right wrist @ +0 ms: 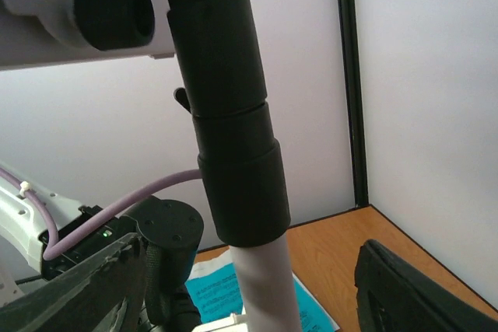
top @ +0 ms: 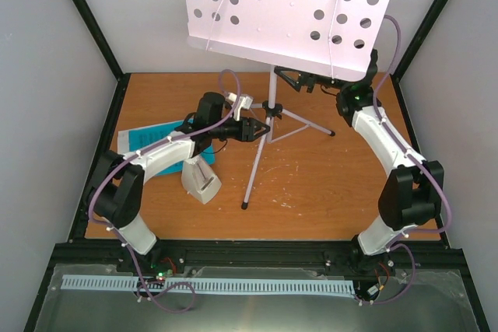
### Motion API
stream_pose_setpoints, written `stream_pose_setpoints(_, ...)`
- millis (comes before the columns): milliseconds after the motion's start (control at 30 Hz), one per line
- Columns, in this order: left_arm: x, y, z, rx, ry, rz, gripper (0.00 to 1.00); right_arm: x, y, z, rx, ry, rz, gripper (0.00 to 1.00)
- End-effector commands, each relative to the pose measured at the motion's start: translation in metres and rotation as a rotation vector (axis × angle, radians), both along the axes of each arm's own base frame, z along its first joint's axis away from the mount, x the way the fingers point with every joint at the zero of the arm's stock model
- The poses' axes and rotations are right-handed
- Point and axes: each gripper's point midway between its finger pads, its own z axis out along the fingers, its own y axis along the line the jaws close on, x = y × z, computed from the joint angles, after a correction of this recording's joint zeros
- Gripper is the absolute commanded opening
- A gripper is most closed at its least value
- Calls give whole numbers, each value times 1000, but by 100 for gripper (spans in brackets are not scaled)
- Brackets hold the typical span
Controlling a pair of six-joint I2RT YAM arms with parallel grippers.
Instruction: Pack up the instrument practice props
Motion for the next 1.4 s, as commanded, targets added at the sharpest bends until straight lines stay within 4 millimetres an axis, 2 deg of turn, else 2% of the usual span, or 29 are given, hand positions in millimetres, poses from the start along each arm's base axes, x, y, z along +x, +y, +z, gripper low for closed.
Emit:
stream_pose_setpoints(0, 3, -10, 12, -11, -33, -46, 52, 3, 8, 3, -19, -16, 21, 70)
stream_pose_setpoints(200, 3, -11, 8, -10, -27, -55, 49, 11, 13, 7, -35, -17, 41, 59)
stream_pose_setpoints(267, 3, -11, 6, -8, -22, -58, 48, 6, 24, 7, -41, -19, 67, 57)
stream_pose_setpoints(567, 5, -12, -6, 12, -7, -62, 40, 3, 37, 12, -71, -26, 99, 46)
stream_pose_setpoints(733, 5, -12, -9, 17, -6, -61, 28, 2, 38, 10, -80, -22, 100, 33)
stream_pose_setpoints(800, 5, -12, -10, 20, -11, -61, 22, 1, 38, 10, -83, -25, 98, 25)
stream_pose_setpoints(933, 3, -11, -11, 31, -47, -76, 1, -2, 38, 12, -89, -35, 87, 14)
stream_pose_setpoints(1000, 4, -10, -11, 42, -67, -74, 0, -4, 38, 14, -90, -36, 81, 7)
stream_pose_setpoints(1067, 4, -8, -6, 48, -96, -68, 0, -8, 38, 18, -89, -43, 72, 3)
stream_pose_setpoints(1167, 4, -4, 8, 48, -163, -53, 0, -18, 38, 27, -86, -63, 63, 3)
stream_pose_setpoints(1367, -4, 3, 63, -9, -336, -46, 0, -47, 41, 45, -79, -102, 68, 3)
